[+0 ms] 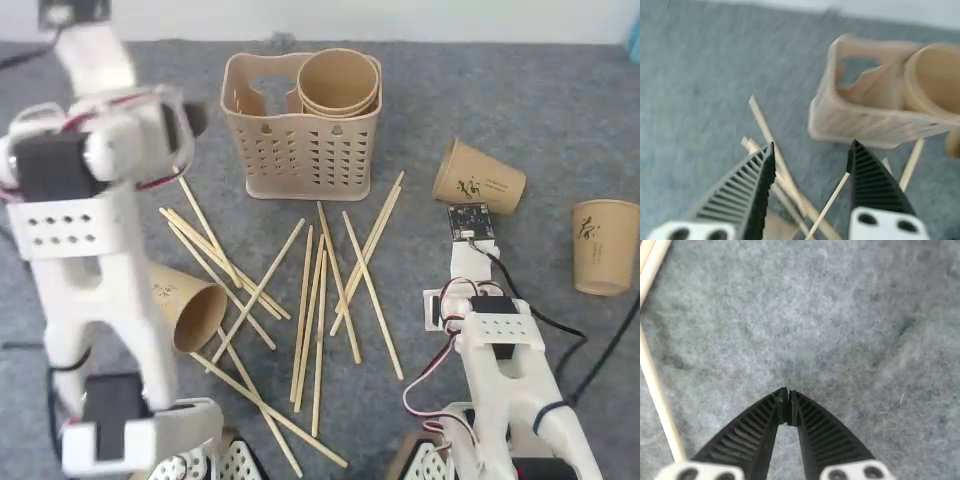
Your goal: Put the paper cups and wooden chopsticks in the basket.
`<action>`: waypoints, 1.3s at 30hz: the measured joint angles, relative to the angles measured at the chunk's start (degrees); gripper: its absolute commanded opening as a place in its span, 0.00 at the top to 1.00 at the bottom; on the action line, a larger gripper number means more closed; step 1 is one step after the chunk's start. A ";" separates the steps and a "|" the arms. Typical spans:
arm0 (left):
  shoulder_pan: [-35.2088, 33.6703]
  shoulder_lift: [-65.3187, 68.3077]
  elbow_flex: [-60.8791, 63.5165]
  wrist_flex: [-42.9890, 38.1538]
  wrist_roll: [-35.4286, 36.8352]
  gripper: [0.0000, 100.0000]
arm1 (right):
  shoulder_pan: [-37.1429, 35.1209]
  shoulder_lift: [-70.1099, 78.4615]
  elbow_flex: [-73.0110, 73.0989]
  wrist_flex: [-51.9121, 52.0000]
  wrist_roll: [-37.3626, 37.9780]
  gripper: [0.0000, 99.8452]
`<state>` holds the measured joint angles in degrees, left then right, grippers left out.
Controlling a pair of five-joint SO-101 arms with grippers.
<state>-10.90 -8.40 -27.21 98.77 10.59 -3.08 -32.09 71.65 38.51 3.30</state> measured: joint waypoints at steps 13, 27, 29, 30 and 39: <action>7.03 -28.48 48.18 0.00 -20.92 0.99 | -0.26 0.00 0.00 0.00 0.00 0.99; 12.48 -24.44 67.60 0.00 -44.75 0.99 | -0.09 0.00 0.00 0.00 0.00 0.99; 12.22 -19.16 67.60 -0.18 -46.42 0.99 | -0.18 0.00 0.00 0.00 0.00 0.99; 12.31 -16.97 67.60 -0.79 -47.12 0.99 | -0.26 0.00 0.00 0.00 0.00 0.99; 4.92 -12.92 76.84 -25.23 -47.74 0.99 | -0.26 0.00 0.00 0.00 0.00 0.99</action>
<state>-5.98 -21.32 49.63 73.54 -37.14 -3.34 -32.09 71.65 38.51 3.30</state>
